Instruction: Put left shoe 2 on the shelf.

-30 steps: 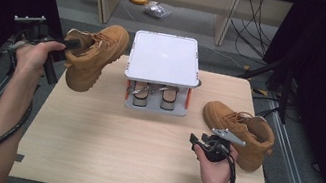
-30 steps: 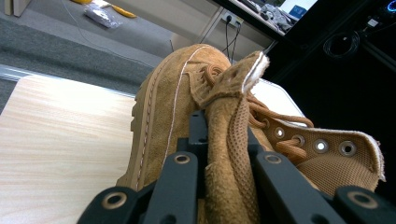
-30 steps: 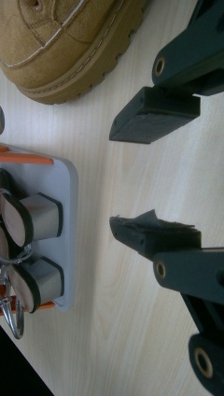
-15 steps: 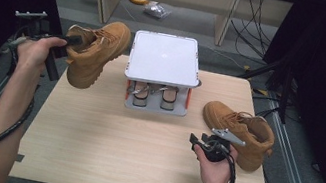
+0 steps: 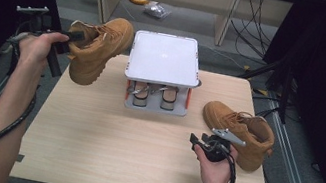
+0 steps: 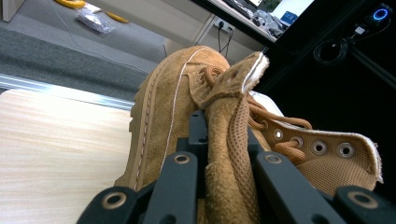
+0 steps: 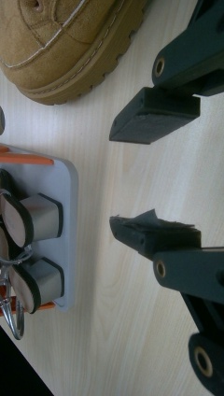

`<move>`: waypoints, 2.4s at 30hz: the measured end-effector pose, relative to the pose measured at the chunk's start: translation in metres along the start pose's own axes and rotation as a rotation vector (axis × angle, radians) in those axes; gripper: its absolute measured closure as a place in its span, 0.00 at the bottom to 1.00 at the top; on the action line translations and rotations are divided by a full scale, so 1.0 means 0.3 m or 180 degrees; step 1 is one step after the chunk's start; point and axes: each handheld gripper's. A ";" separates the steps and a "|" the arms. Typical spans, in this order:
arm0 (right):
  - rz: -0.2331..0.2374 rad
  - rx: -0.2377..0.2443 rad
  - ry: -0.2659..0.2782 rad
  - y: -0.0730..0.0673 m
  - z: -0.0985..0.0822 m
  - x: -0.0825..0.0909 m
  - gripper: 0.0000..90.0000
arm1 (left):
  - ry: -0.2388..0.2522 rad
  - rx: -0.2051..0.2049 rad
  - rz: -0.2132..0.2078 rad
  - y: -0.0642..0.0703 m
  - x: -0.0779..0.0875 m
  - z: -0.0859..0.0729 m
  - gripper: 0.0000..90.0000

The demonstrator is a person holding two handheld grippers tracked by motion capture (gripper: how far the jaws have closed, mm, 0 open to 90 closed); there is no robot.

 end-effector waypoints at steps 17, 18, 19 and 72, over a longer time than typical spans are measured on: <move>0.0040 0.0010 0.0018 0.001 -0.002 -0.005 0.58 | 0.0000 0.0021 -0.0055 0.035 -0.029 0.025 0.91; 0.0039 0.0011 0.0020 0.001 -0.002 -0.005 0.58 | -0.0003 0.0026 -0.0063 0.036 -0.031 0.026 0.91; 0.0037 0.0013 0.0020 0.001 -0.002 -0.005 0.58 | 0.0003 0.0040 -0.0057 0.038 -0.034 0.027 0.91; 0.0031 0.0064 0.0035 0.016 -0.007 -0.010 0.58 | -0.0130 0.0120 -0.0119 0.202 -0.262 0.037 0.90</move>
Point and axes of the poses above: each handheld gripper's, and its own axes: x roughly backward along the jaws, z roughly out of its top, y roughly to its right, and after that the axes turned 5 degrees about -z, right-handed
